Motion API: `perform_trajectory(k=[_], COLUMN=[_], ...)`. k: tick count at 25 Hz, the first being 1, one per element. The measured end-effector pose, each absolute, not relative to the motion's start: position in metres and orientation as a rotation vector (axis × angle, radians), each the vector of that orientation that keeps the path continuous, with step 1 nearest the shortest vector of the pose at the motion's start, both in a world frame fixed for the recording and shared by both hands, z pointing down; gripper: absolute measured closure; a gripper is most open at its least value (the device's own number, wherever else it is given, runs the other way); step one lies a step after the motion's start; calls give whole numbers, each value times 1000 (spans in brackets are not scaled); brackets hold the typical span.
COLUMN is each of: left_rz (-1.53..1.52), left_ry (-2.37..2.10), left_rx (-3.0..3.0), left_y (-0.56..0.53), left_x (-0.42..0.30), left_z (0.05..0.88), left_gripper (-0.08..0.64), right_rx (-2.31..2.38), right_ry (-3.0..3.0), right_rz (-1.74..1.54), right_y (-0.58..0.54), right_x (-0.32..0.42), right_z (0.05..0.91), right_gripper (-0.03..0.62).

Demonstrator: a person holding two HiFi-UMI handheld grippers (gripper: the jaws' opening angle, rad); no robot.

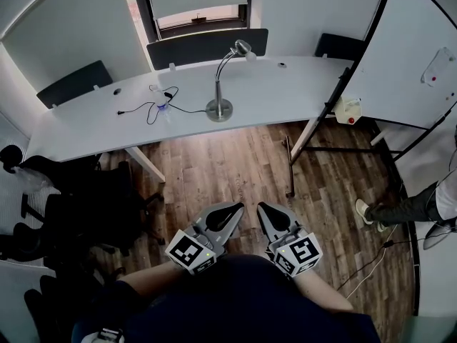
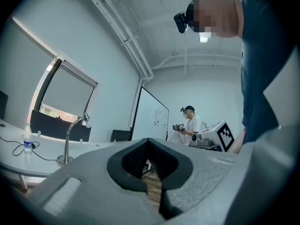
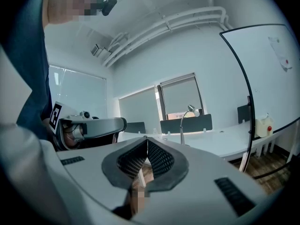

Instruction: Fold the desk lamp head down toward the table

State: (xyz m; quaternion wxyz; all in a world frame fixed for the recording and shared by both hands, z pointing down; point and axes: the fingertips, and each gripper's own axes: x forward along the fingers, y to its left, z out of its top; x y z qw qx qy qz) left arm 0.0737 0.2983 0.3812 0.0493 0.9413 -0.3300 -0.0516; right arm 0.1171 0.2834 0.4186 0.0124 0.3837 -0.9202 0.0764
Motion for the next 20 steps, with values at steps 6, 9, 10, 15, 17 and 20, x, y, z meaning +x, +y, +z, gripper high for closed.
perform_trajectory(k=[6, 9, 10, 15, 17, 20], left_rz=[-147, -135, -132, -121, -123, -136], left_ry=[-1039, -1073, -1087, -1135, -1145, -1150], left_rx=[2864, 2849, 2842, 2816, 2808, 2803], left_y=[304, 305, 304, 296, 284, 257], left_x=[99, 108, 110, 112, 109, 95], left_z=[379, 384, 385, 392, 393, 396], left_gripper=[555, 555, 555, 555, 555, 555], right_rx=[1169, 1140, 1130, 1094, 1096, 1119], right_ry=[-2893, -2908, -2911, -2907, -2902, -2881], right_rz=[242, 248, 250, 254, 251, 253], right_y=[286, 287, 287, 283, 271, 246], right_x=[138, 147, 149, 155, 153, 142], right_z=[420, 425, 427, 434, 435, 440], right_gripper=[581, 581, 581, 581, 581, 581])
